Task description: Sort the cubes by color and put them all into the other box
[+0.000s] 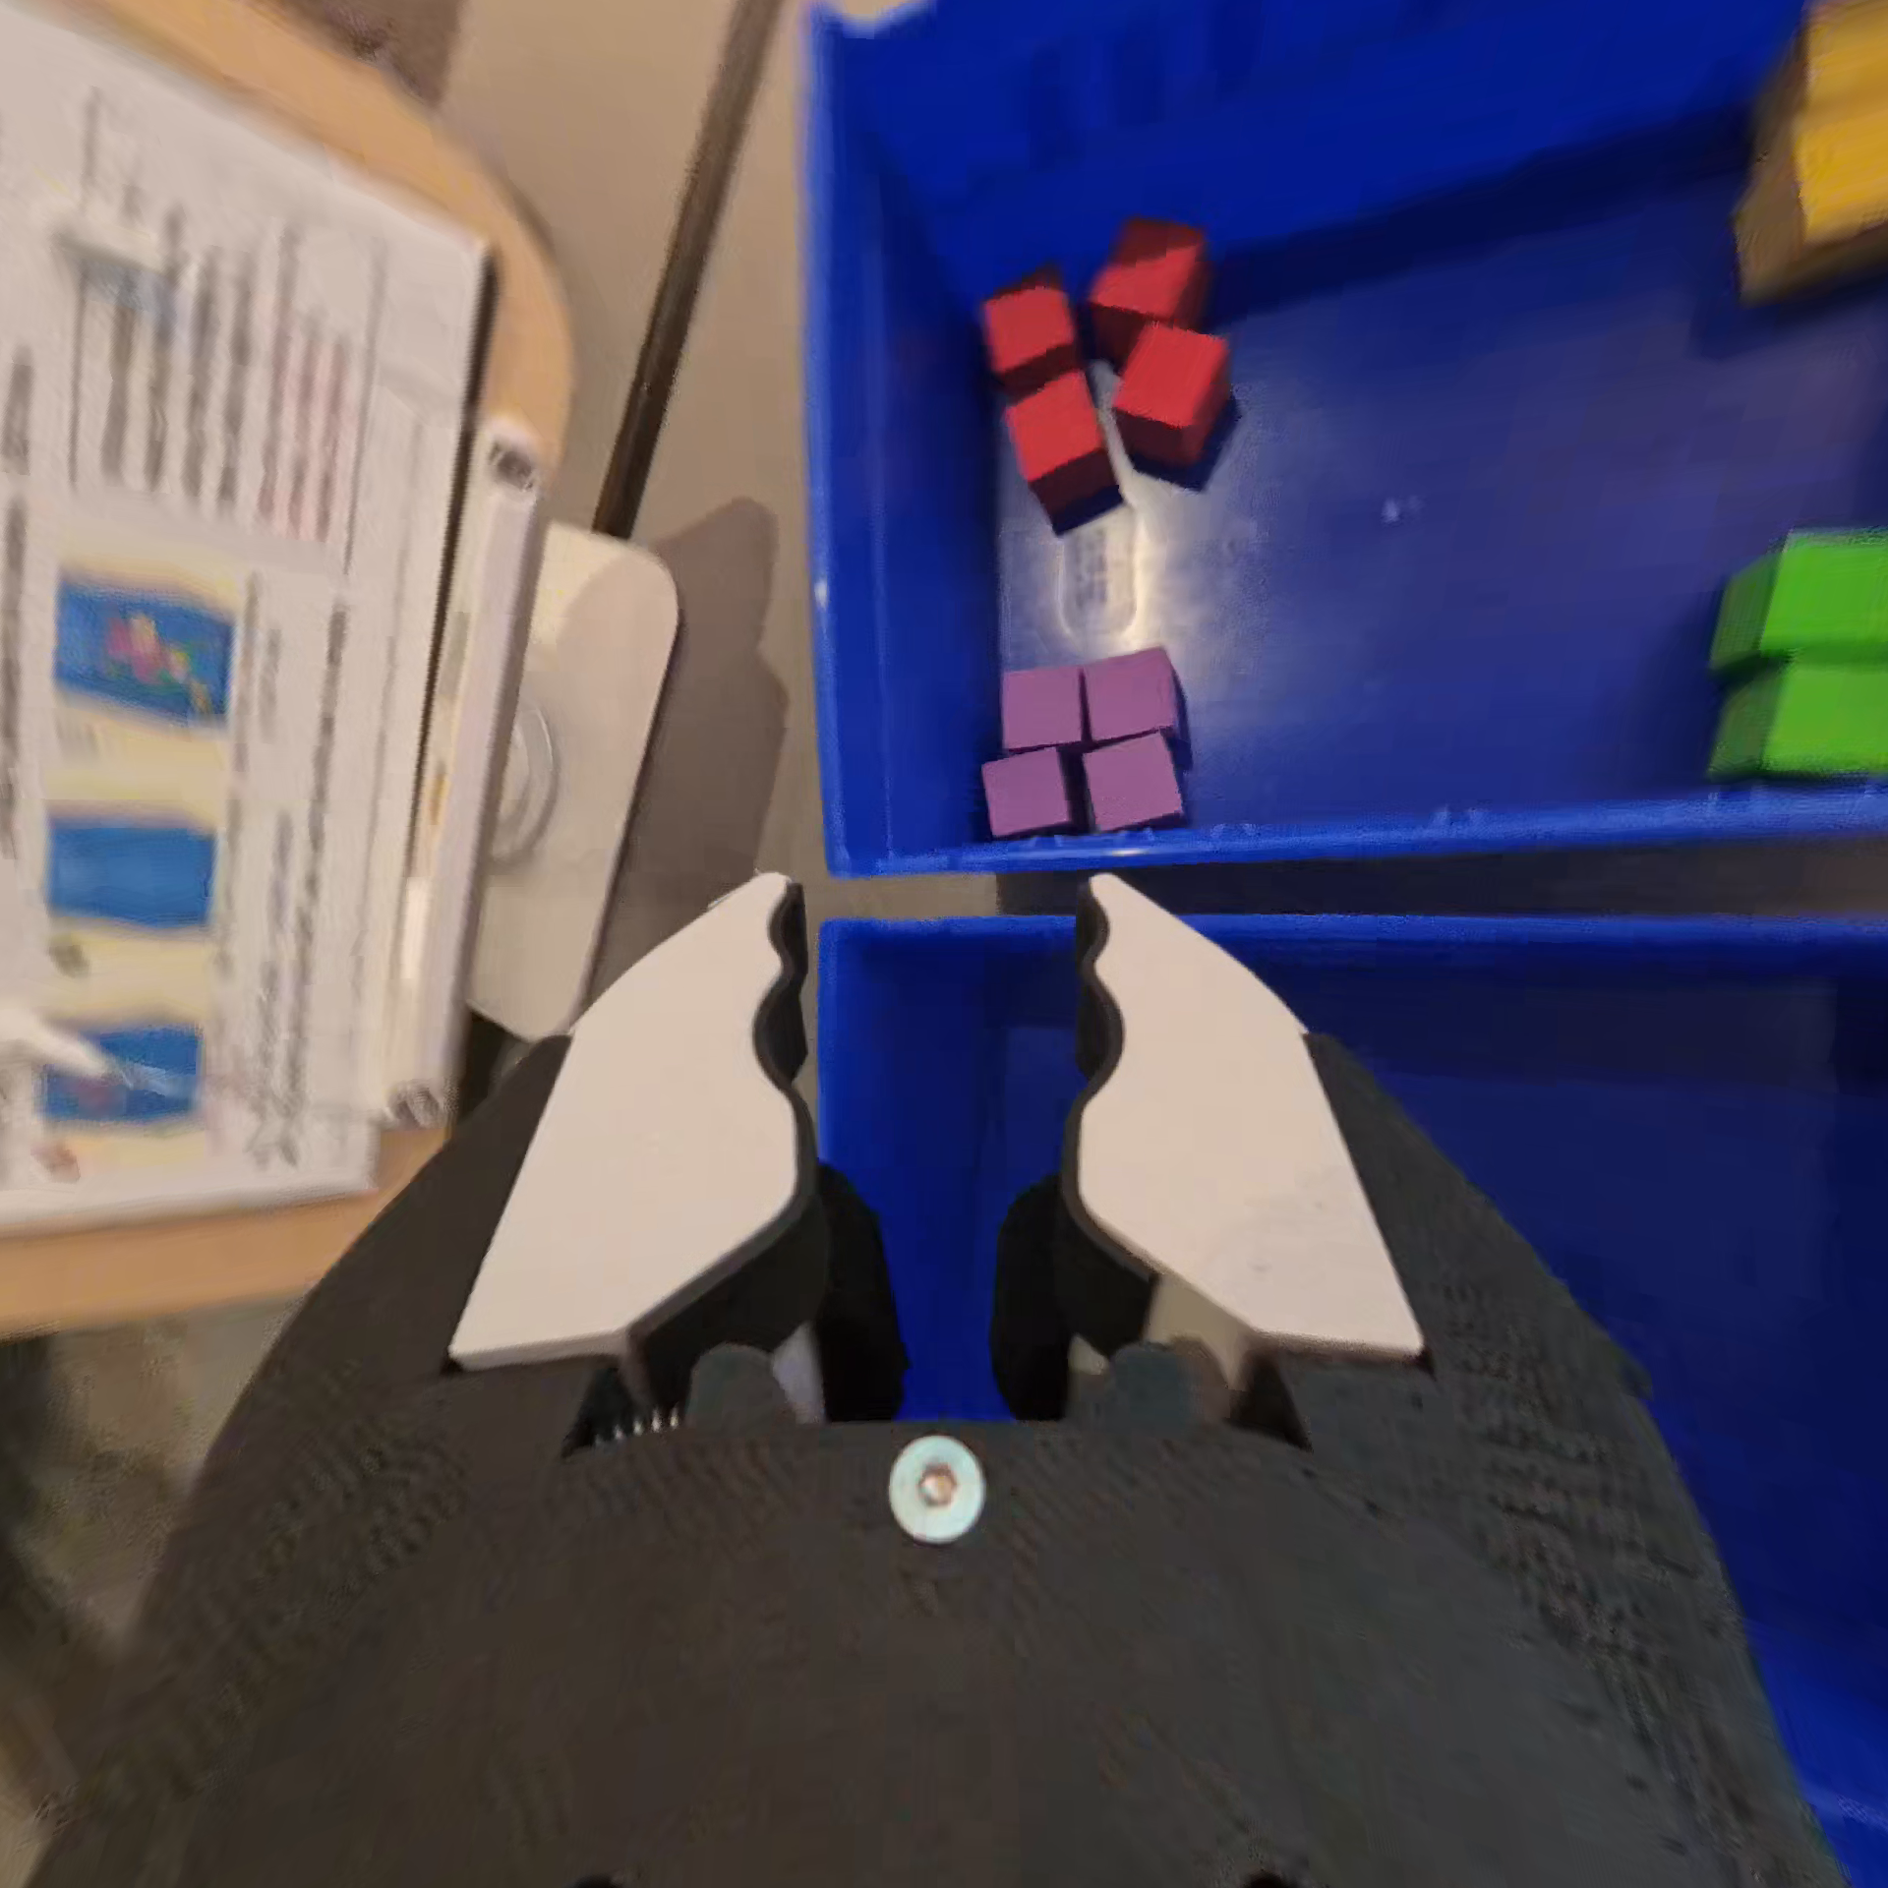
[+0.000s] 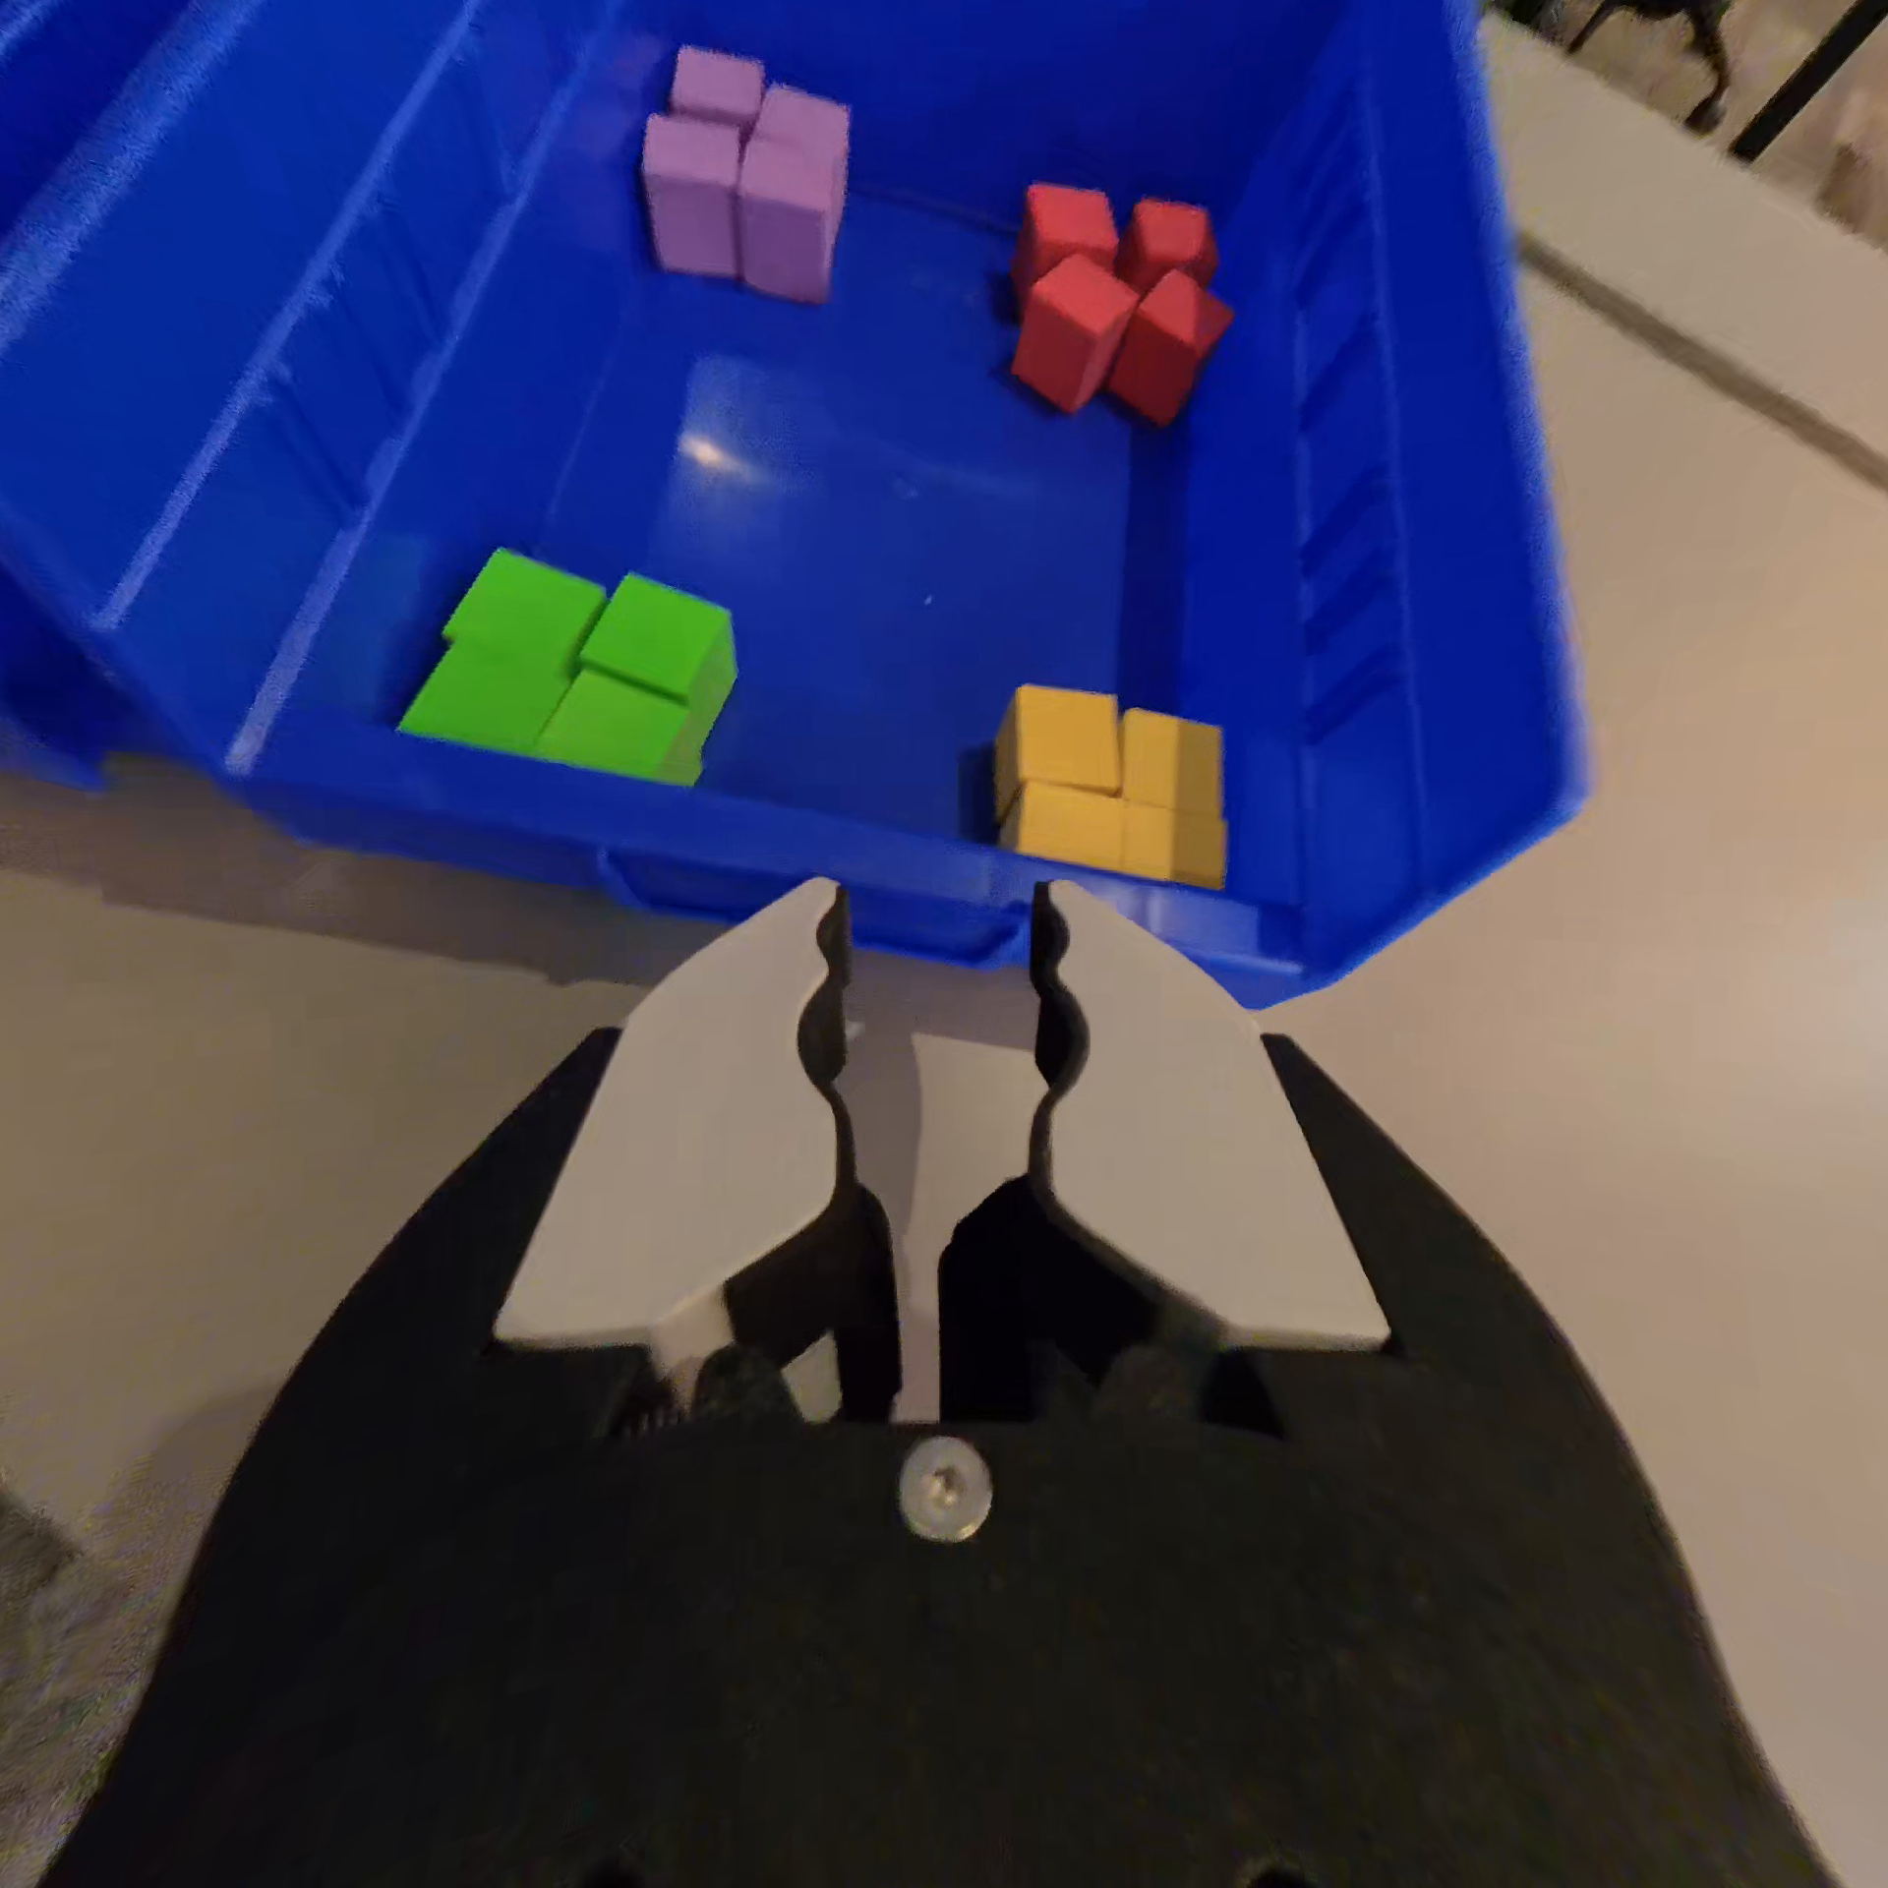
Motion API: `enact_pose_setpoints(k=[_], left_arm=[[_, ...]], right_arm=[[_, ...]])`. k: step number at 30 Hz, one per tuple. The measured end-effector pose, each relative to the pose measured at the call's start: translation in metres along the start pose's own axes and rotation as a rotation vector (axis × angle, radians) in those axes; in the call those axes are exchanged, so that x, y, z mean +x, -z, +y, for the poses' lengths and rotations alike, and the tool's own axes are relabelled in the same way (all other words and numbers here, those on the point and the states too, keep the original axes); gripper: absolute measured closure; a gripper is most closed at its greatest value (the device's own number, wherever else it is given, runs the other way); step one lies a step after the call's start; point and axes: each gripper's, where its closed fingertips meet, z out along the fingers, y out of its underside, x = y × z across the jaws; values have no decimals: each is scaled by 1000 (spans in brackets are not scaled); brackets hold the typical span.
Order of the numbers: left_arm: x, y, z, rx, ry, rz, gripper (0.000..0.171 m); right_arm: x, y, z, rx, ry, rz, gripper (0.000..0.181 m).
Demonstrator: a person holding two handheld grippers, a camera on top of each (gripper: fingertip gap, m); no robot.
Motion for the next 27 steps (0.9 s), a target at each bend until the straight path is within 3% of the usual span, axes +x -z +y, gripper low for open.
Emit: enact_pose_setpoints(k=[3, 9, 12, 18, 22, 27], left_arm=[[-1, -14, -1, -34, -325, -17, 121], [19, -24, -4, -44, -485, 185, 124], [27, -29, 1, -84, -559, 233, 124], [37, -34, 0, -105, -646, 317, 133], [43, -35, 2, -138, -678, 393, 138], [50, -31, 6, -158, -741, 433, 153]], right_arm=[[16, -9, -9, -3, -11, 18, 146], [30, -20, -13, -7, -16, 57, 144], [-12, 6, -39, 95, -28, -82, 145], [-132, 60, -65, 205, 224, -415, 143], [-195, 62, -60, 164, 373, -597, 138], [-241, 39, -68, 122, 463, -727, 136]])
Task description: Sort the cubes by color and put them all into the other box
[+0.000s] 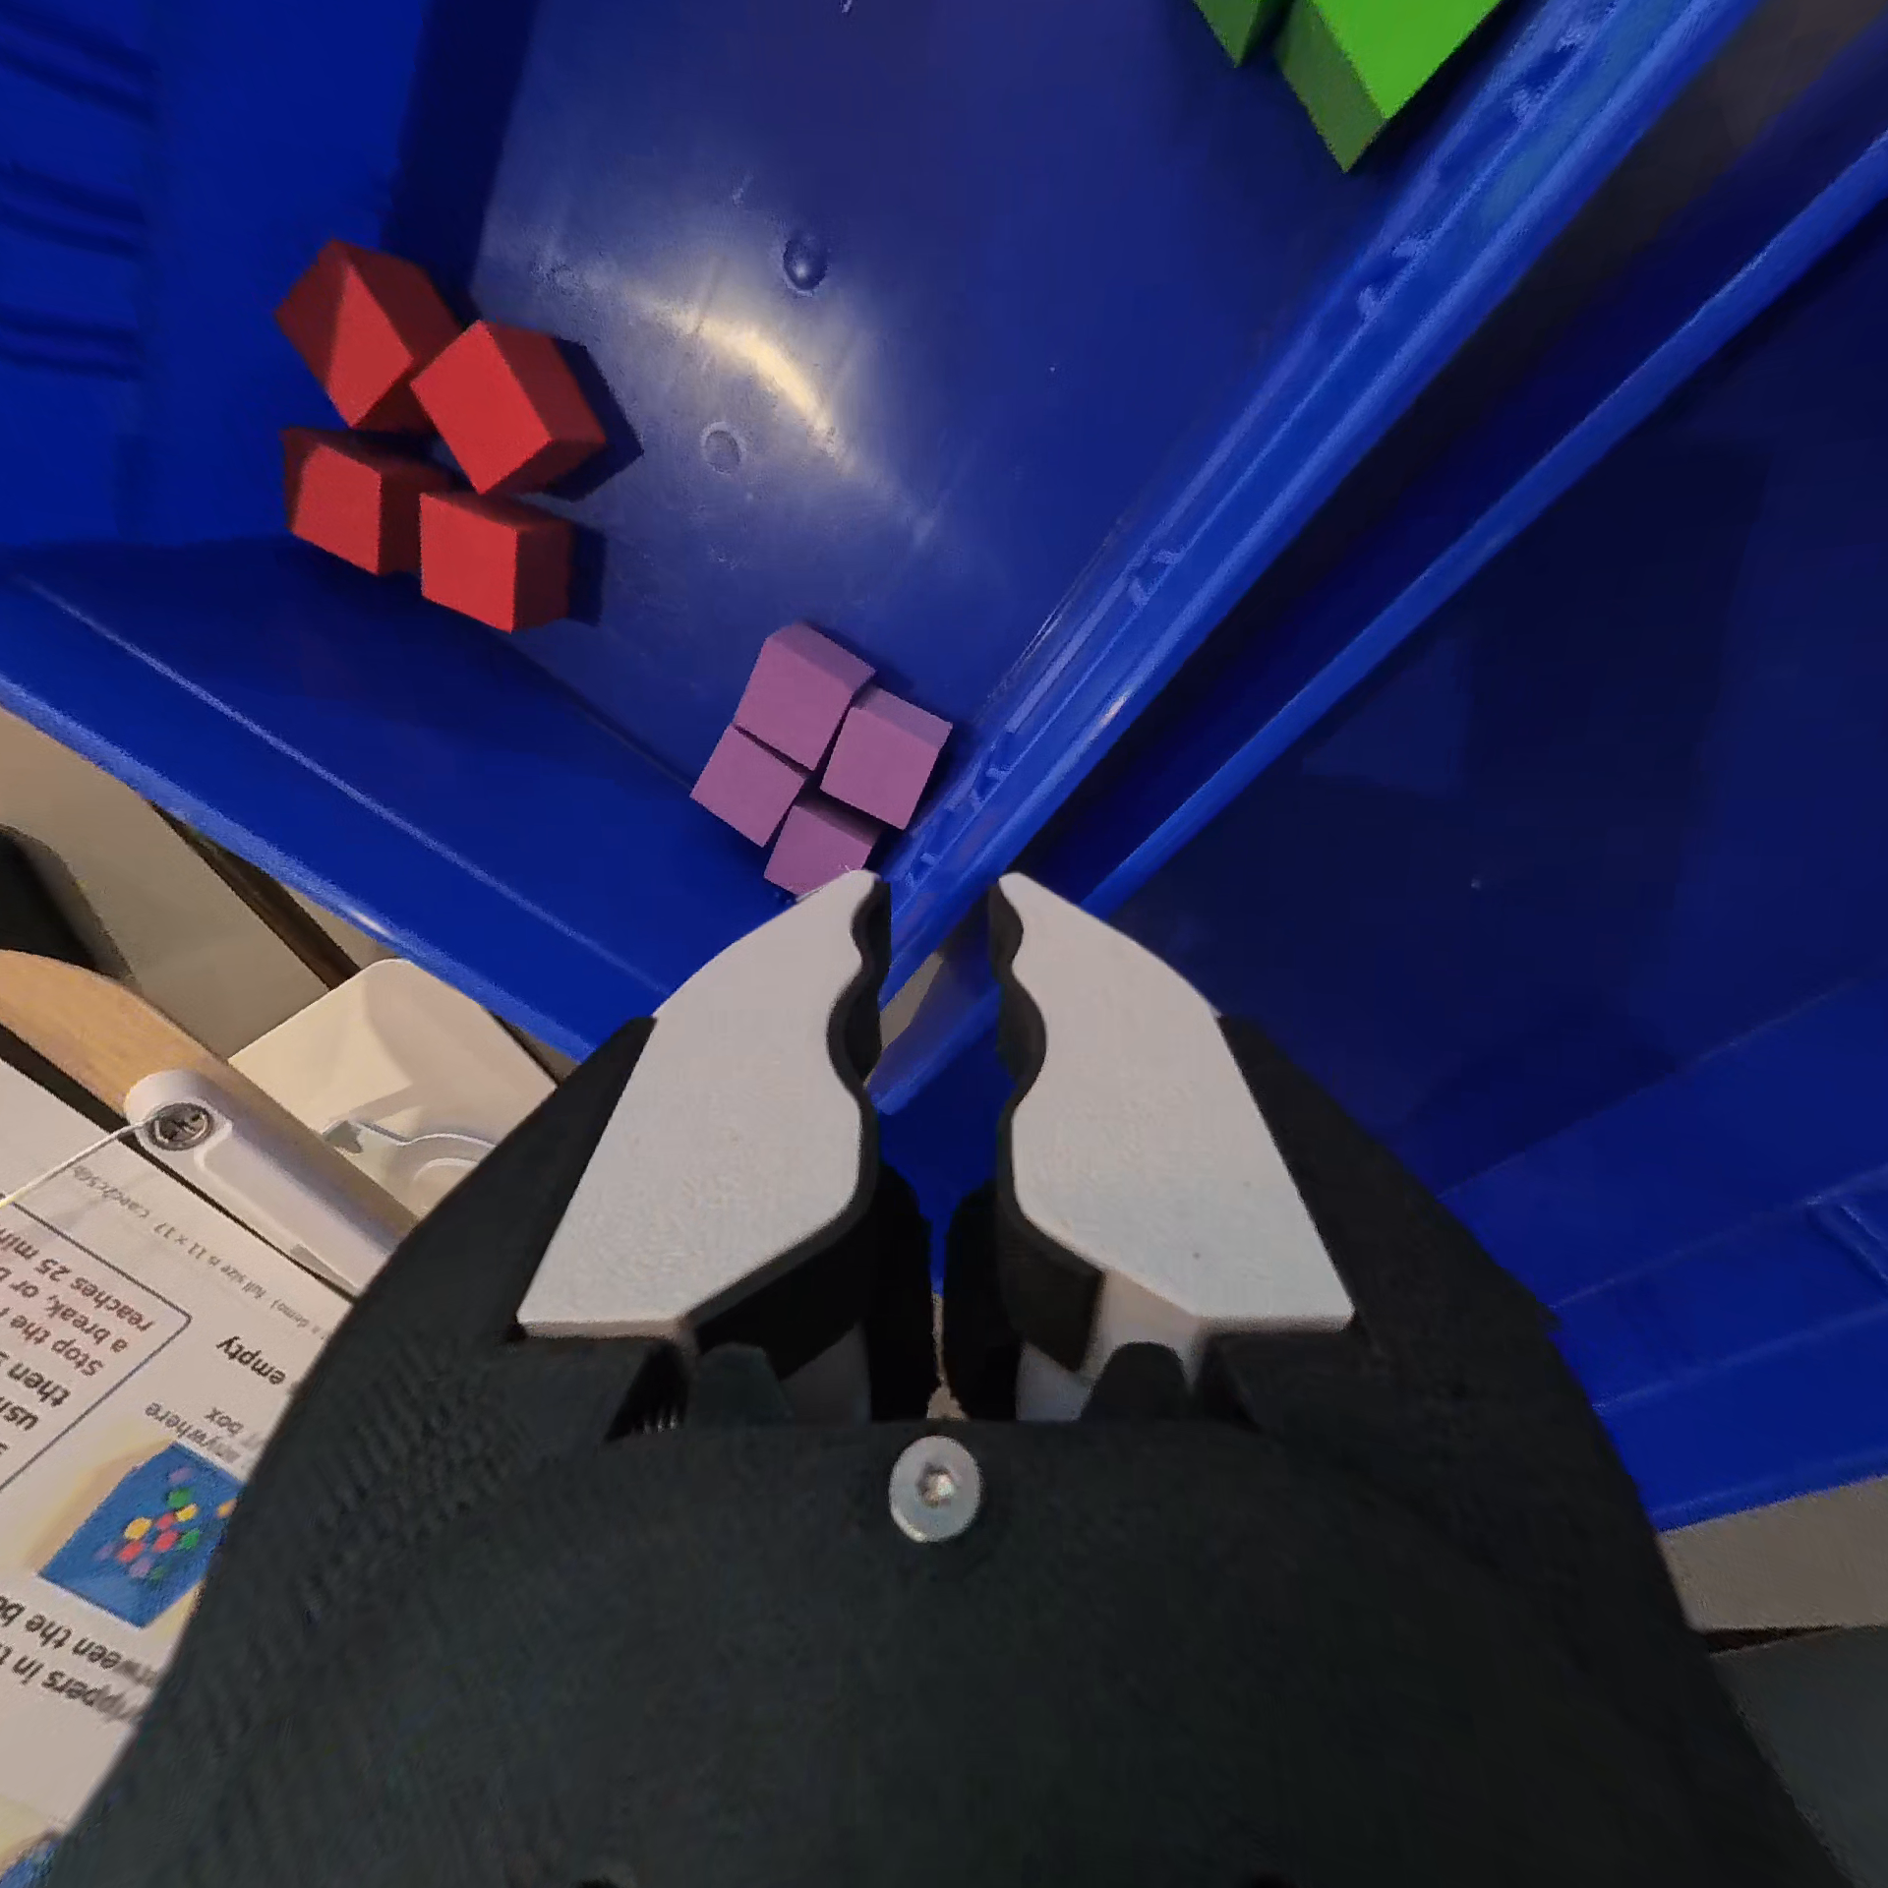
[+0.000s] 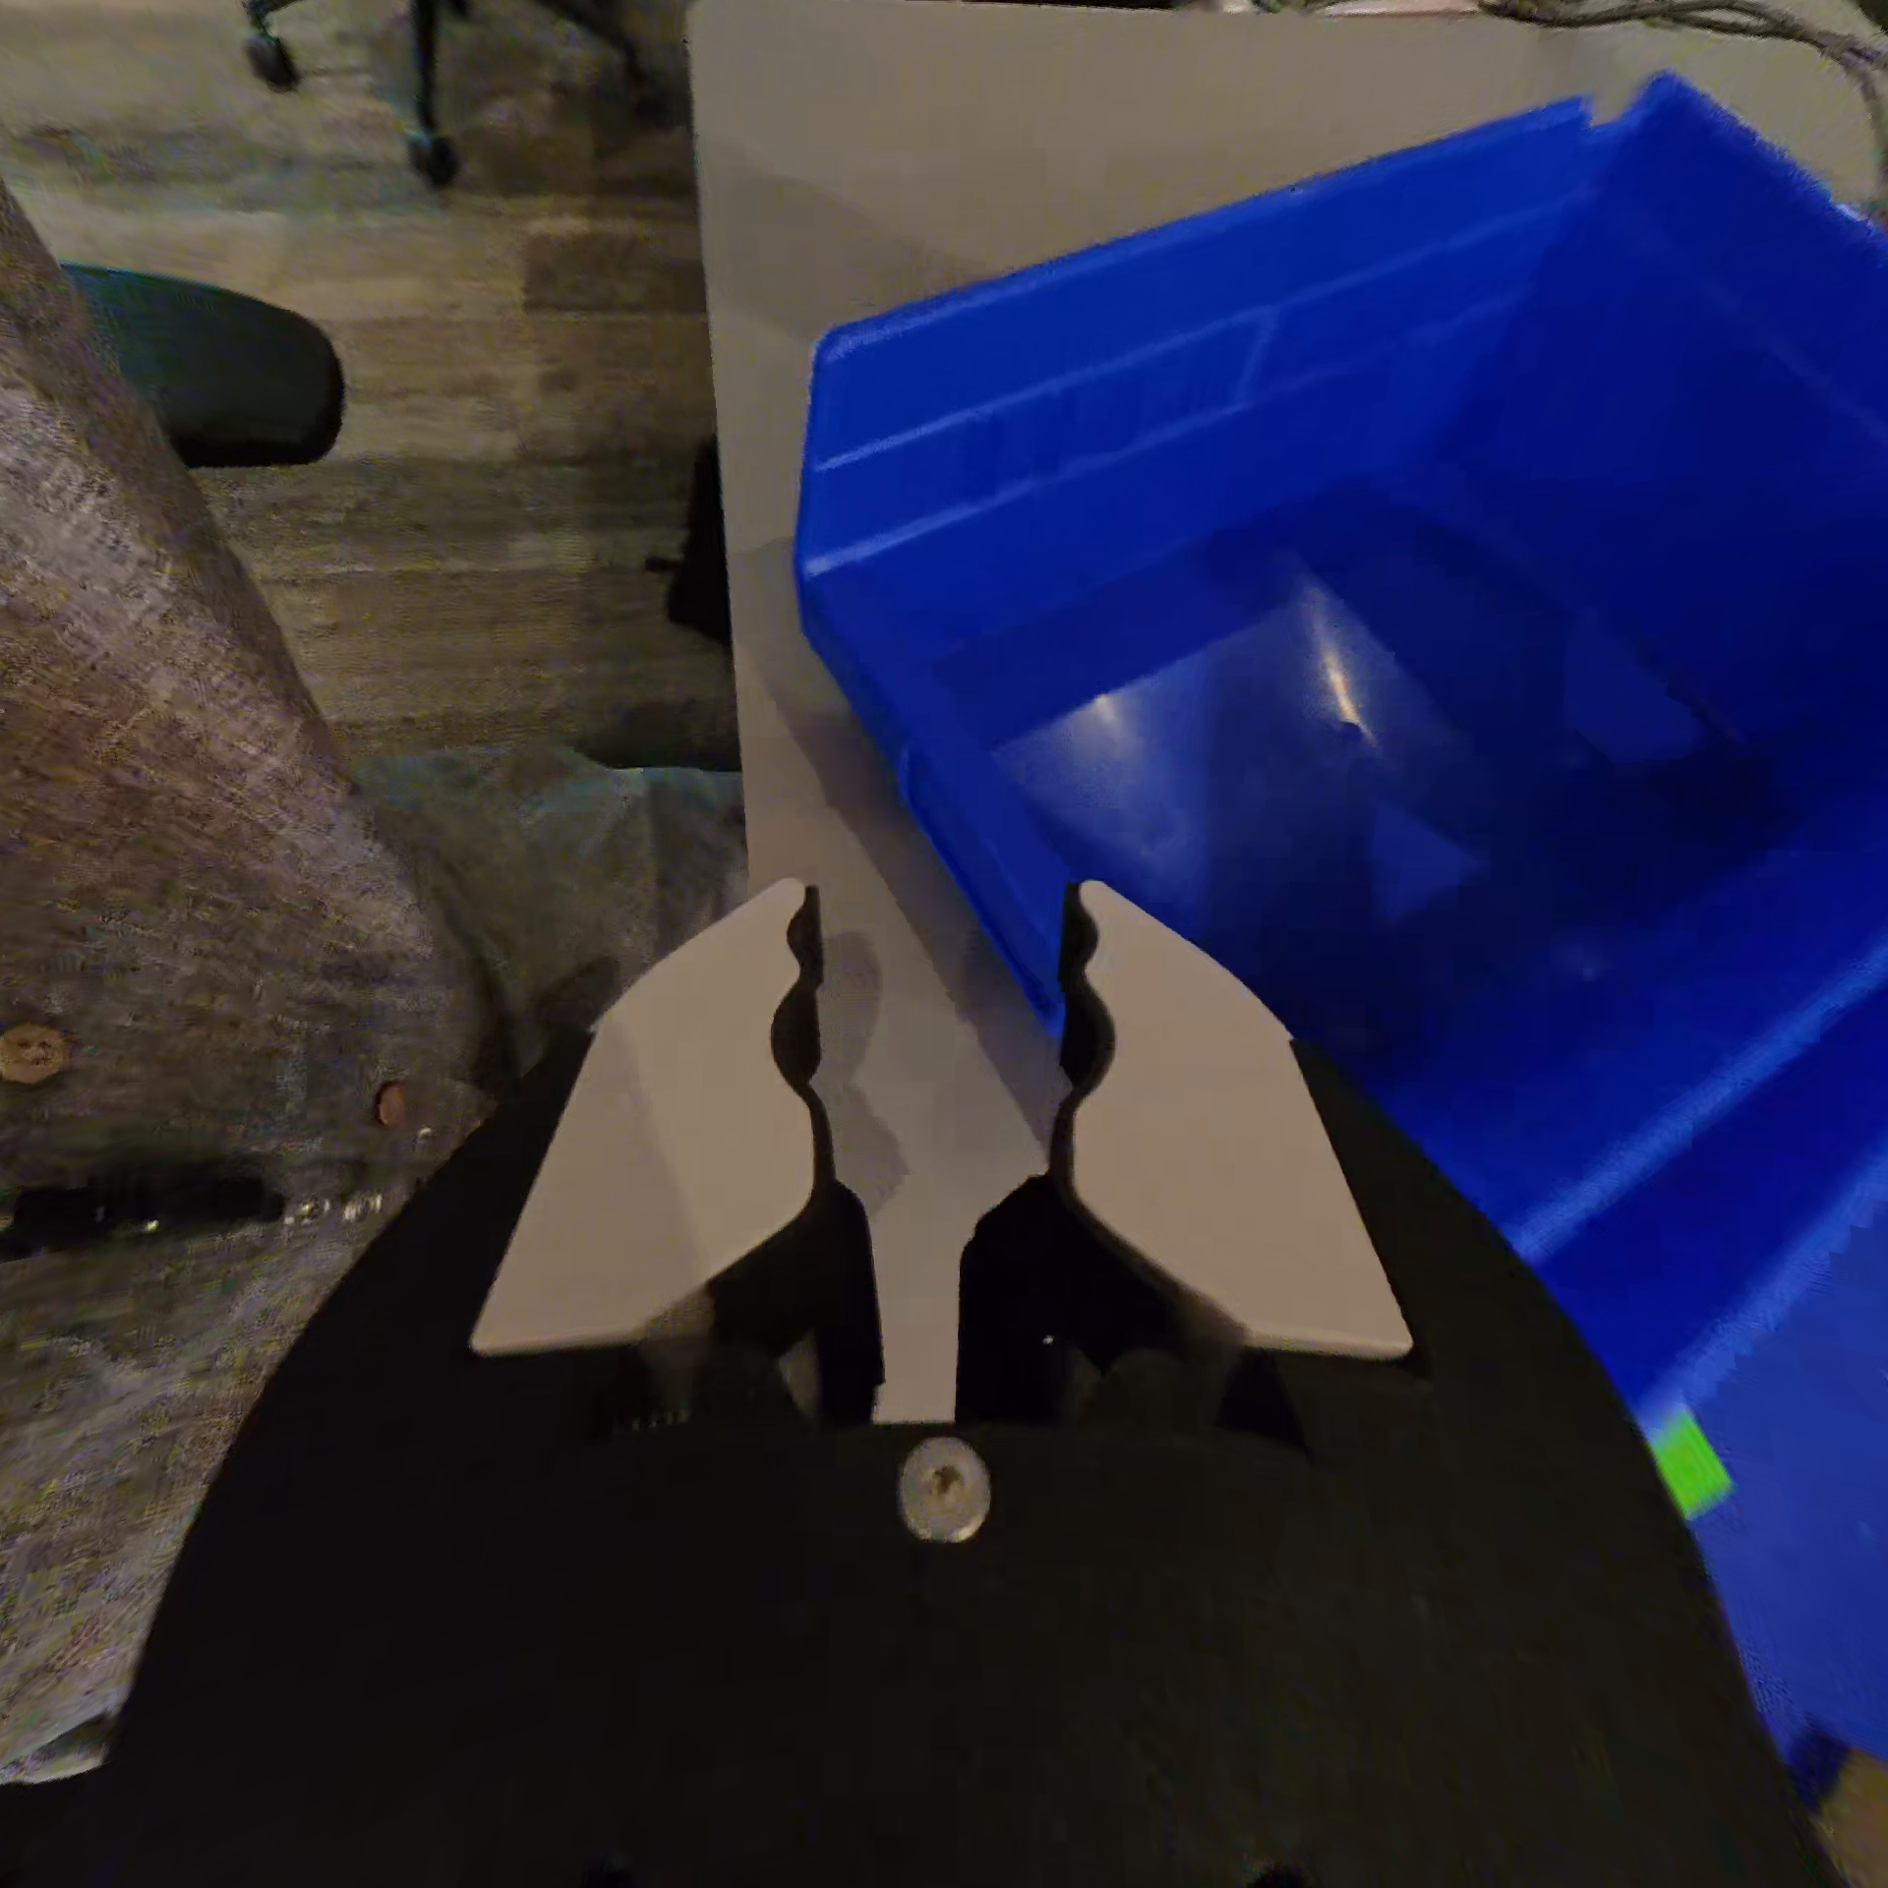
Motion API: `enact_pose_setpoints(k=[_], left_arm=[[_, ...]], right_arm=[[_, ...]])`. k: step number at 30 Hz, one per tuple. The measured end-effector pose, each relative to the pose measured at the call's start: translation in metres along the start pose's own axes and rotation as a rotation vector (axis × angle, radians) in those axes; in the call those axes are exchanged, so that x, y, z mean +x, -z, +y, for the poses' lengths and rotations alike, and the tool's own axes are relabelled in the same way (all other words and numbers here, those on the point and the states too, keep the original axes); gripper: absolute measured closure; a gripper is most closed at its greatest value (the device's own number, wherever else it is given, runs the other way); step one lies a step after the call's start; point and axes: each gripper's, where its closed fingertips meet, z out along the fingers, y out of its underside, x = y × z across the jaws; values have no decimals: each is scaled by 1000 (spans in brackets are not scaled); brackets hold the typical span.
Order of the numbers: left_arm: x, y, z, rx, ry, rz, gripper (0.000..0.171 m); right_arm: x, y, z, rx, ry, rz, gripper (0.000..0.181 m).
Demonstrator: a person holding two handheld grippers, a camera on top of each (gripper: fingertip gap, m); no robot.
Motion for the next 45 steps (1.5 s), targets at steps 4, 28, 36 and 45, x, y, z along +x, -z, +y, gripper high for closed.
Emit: enact_pose_setpoints(k=[4, 28, 36, 45], left_arm=[[8, -4, -8, 11, -46, 58, 158], [6, -28, -6, -37, 12, -7, 160], [7, -28, -4, -82, 96, -46, 165], [15, -26, -15, -74, 144, -32, 165]], right_arm=[[10, -37, 10, -161, 73, -24, 137], [-8, -26, 72, -463, 205, -92, 148], [-27, 1, 90, -472, 227, -118, 148], [-45, 47, 124, -495, 226, -128, 145]])
